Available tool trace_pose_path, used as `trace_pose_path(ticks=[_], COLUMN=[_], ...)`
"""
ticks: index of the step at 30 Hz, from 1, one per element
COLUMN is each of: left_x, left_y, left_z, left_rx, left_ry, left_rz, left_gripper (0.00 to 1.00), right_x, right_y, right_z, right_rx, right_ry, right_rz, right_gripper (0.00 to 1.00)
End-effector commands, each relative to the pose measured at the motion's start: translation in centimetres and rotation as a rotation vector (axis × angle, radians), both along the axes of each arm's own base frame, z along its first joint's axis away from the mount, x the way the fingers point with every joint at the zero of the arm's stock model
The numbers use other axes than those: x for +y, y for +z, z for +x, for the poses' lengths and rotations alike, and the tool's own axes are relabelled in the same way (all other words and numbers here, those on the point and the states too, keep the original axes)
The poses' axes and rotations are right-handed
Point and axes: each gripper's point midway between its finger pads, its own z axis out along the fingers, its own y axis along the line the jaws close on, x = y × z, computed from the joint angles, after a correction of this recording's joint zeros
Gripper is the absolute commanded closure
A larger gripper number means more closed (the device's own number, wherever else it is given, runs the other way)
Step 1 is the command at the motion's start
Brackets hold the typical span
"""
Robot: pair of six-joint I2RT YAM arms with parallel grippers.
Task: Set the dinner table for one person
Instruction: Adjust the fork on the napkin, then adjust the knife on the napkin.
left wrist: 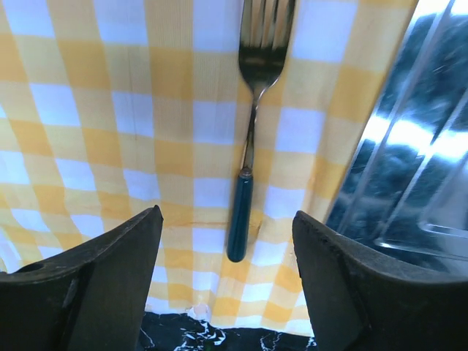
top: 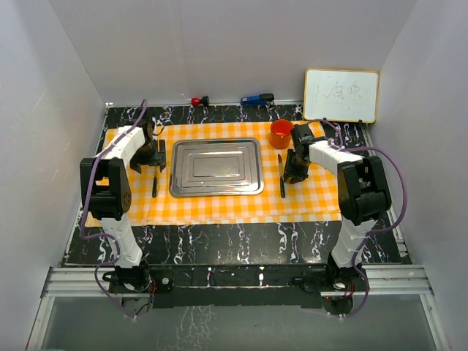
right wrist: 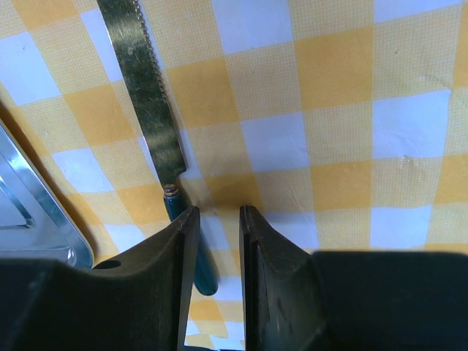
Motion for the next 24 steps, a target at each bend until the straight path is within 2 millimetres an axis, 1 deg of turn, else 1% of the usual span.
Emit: trace_pose_path(ticks=[1,6,12,15,19,24], left_x=[-0.9,-1.3,-1.8,-2.3,-2.9,-3.4], left_y=[3.2,3.9,3.4,3.5,3.2,3.4], left_z=[1.1,1.9,2.2,2.6,3.3,4.2], left_rx=[-0.046,-0.078,-0.073,-0.095,-0.108,-0.129], left_ry=[0.007,0.005,0.027,0.03,0.04,0.051], left_rz=[-0.042,-0.065,-0.091,-0.118,-0.15,-0.173], left_gripper=[0.29,0.29,0.29,0.29,0.29,0.29], right_x=[0.5,0.7,1.9,1.9,1.5,1.3], right_y=[1.5,3.5,5.0,4.7,3.5,2.4], right_z=[0.7,1.1,0.9,0.3,-0.7,-1.1], right_rx=[-0.053,-0.087,-0.096,-0.081,-0.051,-0.04], right_ry=[0.001,-0.001,-0.005,-0.009,-0.011,-0.016], right_rz=[0.024,0.037,0.109,0.109,0.095,0.081], right_gripper=[0.73,0.73,0.73,0.73,0.73,0.73])
